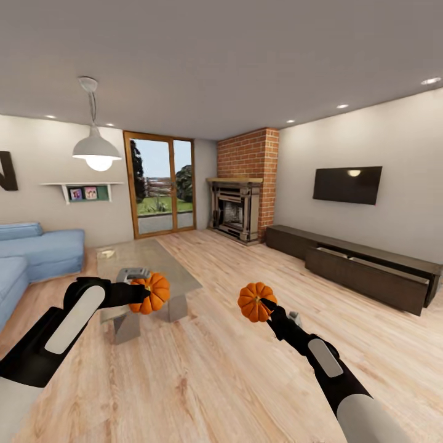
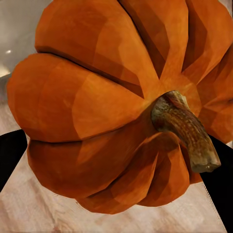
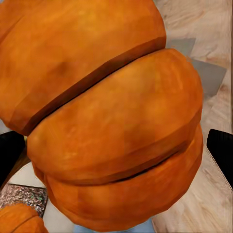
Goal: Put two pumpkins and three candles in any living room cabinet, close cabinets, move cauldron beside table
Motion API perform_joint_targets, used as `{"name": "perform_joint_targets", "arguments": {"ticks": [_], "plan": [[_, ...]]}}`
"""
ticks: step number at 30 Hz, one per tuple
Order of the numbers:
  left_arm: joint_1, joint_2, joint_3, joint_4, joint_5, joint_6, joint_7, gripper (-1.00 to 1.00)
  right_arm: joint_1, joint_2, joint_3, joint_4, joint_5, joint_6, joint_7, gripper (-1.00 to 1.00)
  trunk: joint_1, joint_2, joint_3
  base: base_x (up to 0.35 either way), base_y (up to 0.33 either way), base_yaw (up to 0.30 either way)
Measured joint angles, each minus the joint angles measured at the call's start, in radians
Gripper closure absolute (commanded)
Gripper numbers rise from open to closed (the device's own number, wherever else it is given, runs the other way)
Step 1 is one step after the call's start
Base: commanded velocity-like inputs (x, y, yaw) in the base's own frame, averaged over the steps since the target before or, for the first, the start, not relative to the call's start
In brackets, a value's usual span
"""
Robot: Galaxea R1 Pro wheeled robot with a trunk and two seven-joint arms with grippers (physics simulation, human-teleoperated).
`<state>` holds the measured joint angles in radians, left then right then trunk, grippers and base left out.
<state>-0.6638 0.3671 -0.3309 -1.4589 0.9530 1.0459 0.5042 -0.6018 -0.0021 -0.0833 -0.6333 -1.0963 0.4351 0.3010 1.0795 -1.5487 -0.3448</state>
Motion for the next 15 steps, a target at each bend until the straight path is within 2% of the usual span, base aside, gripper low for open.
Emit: {"name": "perform_joint_targets", "arguments": {"ticks": [15], "plan": [[0.0,0.0,0.0,0.0,0.001,0.0,0.0,1.0,0.001,0.0,-0.001,0.0,0.0,0.0,0.0,1.0,-0.058,0.105,0.053,0.0,0.0,-0.283]]}}
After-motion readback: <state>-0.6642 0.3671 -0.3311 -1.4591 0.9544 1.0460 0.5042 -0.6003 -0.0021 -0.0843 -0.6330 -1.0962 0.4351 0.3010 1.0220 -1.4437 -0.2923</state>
